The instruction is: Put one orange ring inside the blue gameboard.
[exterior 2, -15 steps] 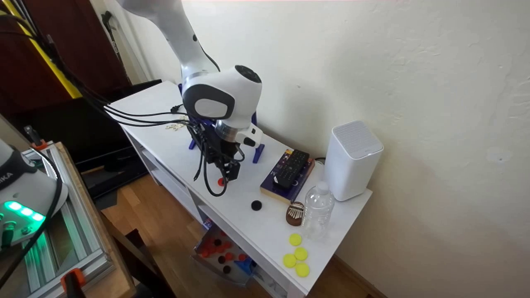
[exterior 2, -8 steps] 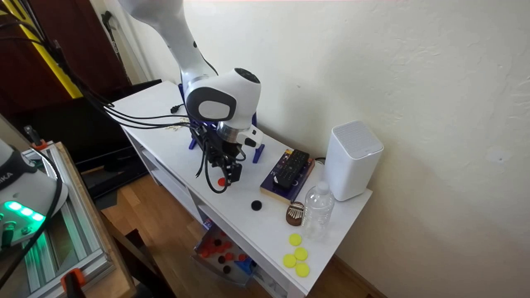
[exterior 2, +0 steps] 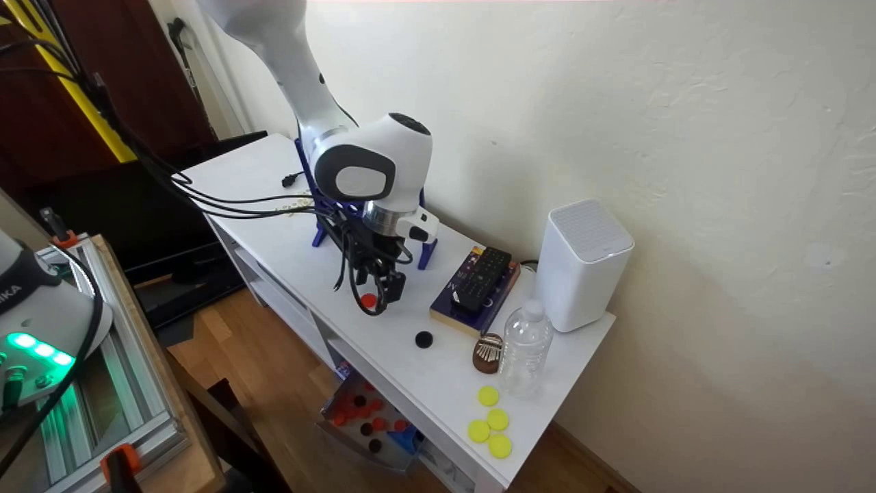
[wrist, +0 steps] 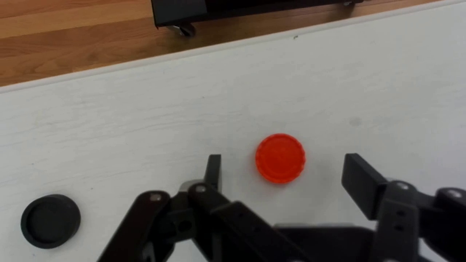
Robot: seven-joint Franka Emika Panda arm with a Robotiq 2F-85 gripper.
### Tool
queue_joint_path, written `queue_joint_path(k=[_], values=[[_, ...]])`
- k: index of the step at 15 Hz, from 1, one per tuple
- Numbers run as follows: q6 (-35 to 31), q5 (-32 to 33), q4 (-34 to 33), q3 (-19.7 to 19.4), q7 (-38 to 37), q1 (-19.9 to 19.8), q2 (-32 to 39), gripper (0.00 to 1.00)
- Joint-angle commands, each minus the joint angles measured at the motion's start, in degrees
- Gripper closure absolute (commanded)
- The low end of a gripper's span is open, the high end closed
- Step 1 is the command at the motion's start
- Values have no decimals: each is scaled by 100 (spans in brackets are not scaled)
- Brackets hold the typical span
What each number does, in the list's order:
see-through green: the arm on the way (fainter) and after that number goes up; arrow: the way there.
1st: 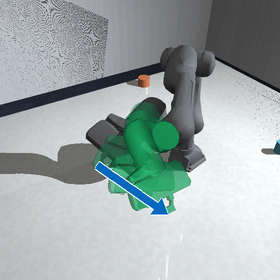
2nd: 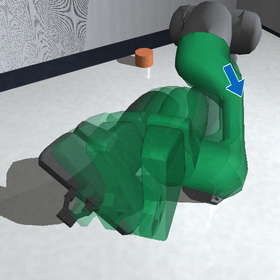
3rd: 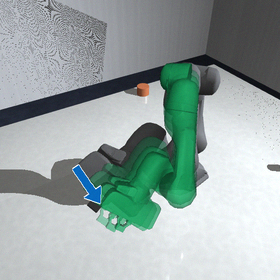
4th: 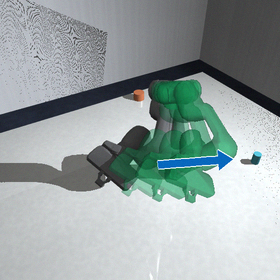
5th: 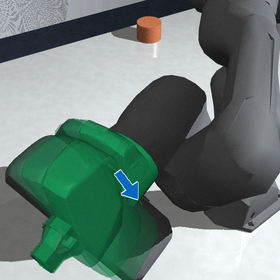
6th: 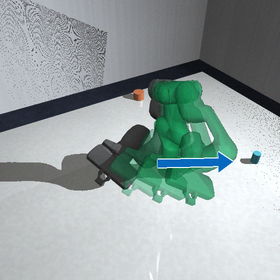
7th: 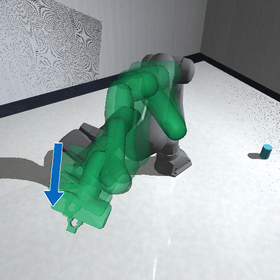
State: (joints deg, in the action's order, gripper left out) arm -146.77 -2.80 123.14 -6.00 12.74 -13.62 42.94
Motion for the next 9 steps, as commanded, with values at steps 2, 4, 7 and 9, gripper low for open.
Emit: queue_joint_path(k=[2,4,7,9], values=[[-85,260,-257,-68,-203,128,303,24],[-103,298,-301,-85,-236,146,347,25],[-114,325,-294,-81,-218,134,330,22],[-78,363,-312,-96,-224,157,346,25]])
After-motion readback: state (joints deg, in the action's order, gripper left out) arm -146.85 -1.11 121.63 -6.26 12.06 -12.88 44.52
